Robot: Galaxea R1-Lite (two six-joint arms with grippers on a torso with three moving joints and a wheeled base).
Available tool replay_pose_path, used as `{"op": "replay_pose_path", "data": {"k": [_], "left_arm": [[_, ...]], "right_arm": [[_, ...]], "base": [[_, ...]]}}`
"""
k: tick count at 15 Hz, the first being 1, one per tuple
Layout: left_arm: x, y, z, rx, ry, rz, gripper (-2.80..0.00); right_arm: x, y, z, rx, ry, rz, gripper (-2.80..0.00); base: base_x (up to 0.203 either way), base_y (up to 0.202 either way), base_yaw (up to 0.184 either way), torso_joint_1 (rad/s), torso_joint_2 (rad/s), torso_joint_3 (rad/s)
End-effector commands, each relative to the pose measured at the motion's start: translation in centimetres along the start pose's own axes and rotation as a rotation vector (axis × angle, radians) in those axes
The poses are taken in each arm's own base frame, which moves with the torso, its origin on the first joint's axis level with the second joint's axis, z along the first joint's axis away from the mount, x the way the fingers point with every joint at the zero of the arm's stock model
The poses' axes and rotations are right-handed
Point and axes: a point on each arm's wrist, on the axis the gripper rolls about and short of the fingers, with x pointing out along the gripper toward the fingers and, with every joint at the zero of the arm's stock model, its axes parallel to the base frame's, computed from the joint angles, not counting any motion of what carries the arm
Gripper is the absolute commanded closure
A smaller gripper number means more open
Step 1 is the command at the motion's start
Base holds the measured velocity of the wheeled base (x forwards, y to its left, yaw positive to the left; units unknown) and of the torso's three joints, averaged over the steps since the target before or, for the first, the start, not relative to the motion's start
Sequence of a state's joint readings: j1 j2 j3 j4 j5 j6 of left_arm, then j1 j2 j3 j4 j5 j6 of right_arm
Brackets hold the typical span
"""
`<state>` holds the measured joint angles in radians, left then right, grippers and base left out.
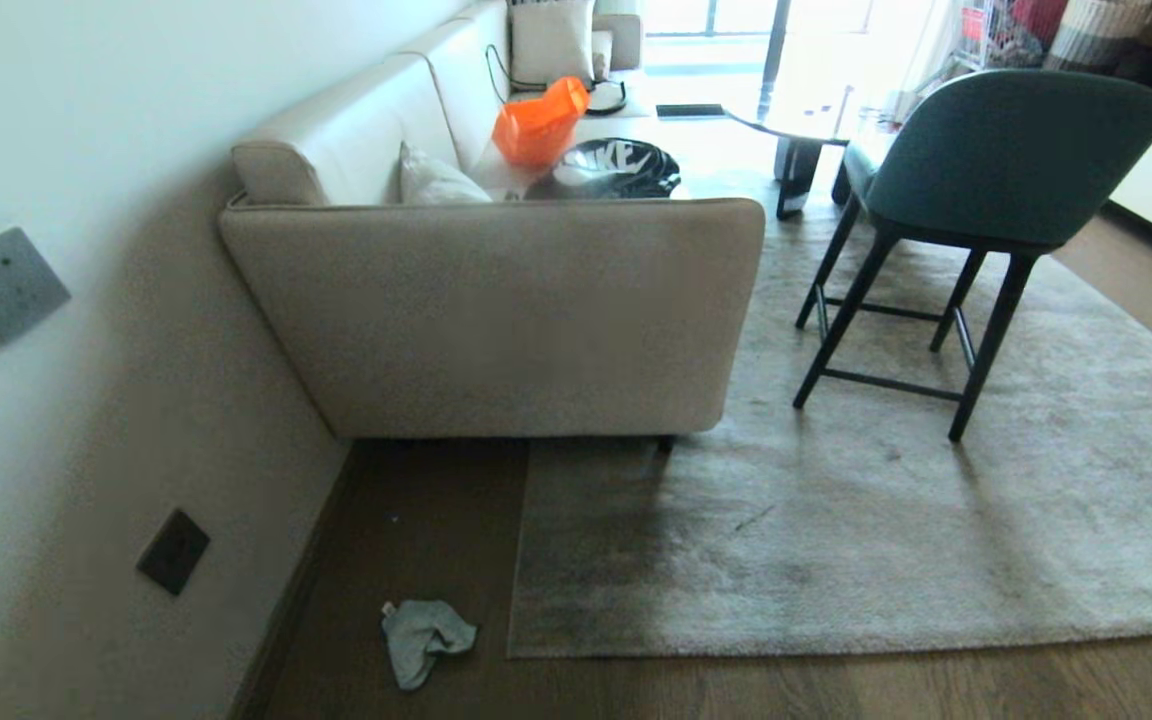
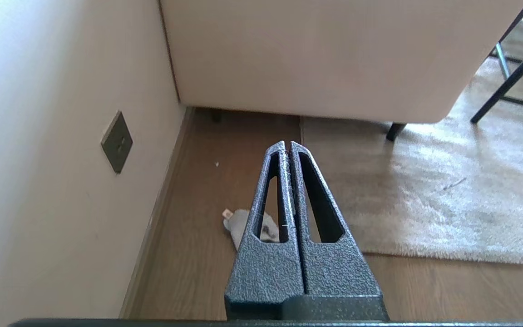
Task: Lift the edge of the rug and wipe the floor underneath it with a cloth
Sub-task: Pick up the rag
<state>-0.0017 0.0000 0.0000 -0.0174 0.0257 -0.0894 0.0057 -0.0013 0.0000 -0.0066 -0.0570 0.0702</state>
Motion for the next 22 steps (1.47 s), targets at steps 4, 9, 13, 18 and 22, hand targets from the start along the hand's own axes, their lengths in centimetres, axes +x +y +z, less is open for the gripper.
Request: {"op": "replay_pose_path", "data": {"k": [4,9,13,18,22], "left_arm": [[0.0,0.0,0.01,-0.003,-0.001,0.0,0.0],[0.0,0.0,0.01,-0.003,-0.001,0.0,0.0],[0.0,0.0,0.01,-0.003,-0.001,0.0,0.0],[0.0,0.0,-0.01,-0.001,0.001,0.001,0.0],[0.0,0.0,-0.01,-0.001,0.001,0.001,0.0]], "right_arm": [[0.01,0.0,0.01,0.0,0.0,0.001,0.0],[0.01,0.0,0.01,0.0,0.0,0.001,0.0],[0.01,0.0,0.0,0.0,0.002,0.0,0.0],[0.01,0.0,0.01,0.0,0.0,0.001,0.0],[0.01,0.0,0.01,0.0,0.001,0.001,0.0]], "base": [[0.0,0.0,0.0,0.0,0.0,-0.19],[0.0,0.0,0.0,0.003,0.0,-0.198],[0.0,0.0,0.0,0.006,0.0,-0.197],[0.0,0.0,0.0,0.004,0.0,-0.198],[0.0,0.0,0.0,0.003,0.01,-0.194]]}}
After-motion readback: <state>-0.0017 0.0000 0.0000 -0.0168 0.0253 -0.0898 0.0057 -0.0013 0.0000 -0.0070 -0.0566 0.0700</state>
